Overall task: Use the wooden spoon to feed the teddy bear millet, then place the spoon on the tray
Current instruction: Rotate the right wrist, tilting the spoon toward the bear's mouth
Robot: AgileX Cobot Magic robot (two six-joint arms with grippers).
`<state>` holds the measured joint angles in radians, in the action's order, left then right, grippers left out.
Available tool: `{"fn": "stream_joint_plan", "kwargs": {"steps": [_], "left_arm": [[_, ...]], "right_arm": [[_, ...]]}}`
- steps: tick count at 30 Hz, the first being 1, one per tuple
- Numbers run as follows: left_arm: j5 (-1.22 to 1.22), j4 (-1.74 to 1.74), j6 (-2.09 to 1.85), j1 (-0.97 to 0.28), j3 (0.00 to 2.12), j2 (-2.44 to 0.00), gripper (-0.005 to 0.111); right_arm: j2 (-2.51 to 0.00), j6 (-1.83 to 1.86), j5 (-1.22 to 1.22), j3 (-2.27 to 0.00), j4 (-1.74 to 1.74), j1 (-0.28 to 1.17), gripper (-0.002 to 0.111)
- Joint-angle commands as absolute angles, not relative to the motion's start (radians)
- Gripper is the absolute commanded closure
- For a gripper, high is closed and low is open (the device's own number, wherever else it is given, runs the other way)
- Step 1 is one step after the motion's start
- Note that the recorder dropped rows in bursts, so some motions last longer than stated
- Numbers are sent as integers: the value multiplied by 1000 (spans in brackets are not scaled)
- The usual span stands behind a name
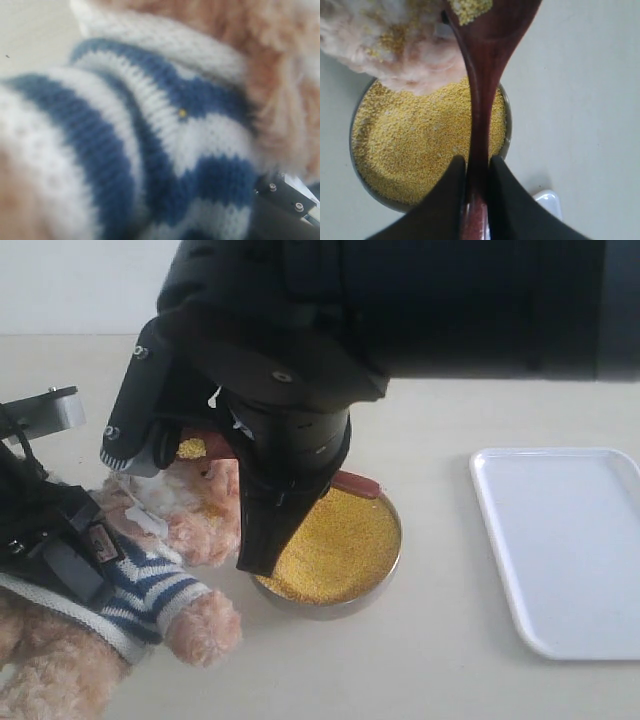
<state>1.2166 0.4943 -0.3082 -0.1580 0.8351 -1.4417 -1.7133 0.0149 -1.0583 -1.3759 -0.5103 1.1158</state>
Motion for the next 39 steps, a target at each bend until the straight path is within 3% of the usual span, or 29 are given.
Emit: {"fn": "stream_joint_plan", "kwargs": {"steps": [1, 39], "left_arm": [[1221, 515, -307, -162, 833, -1429, 103], [1221, 523, -314, -162, 833, -1426, 103]], "right_arm": [[-1708, 0, -1060, -1375, -552, 1115, 109], [-1754, 0, -1060, -1373, -717, 1198, 109]]}}
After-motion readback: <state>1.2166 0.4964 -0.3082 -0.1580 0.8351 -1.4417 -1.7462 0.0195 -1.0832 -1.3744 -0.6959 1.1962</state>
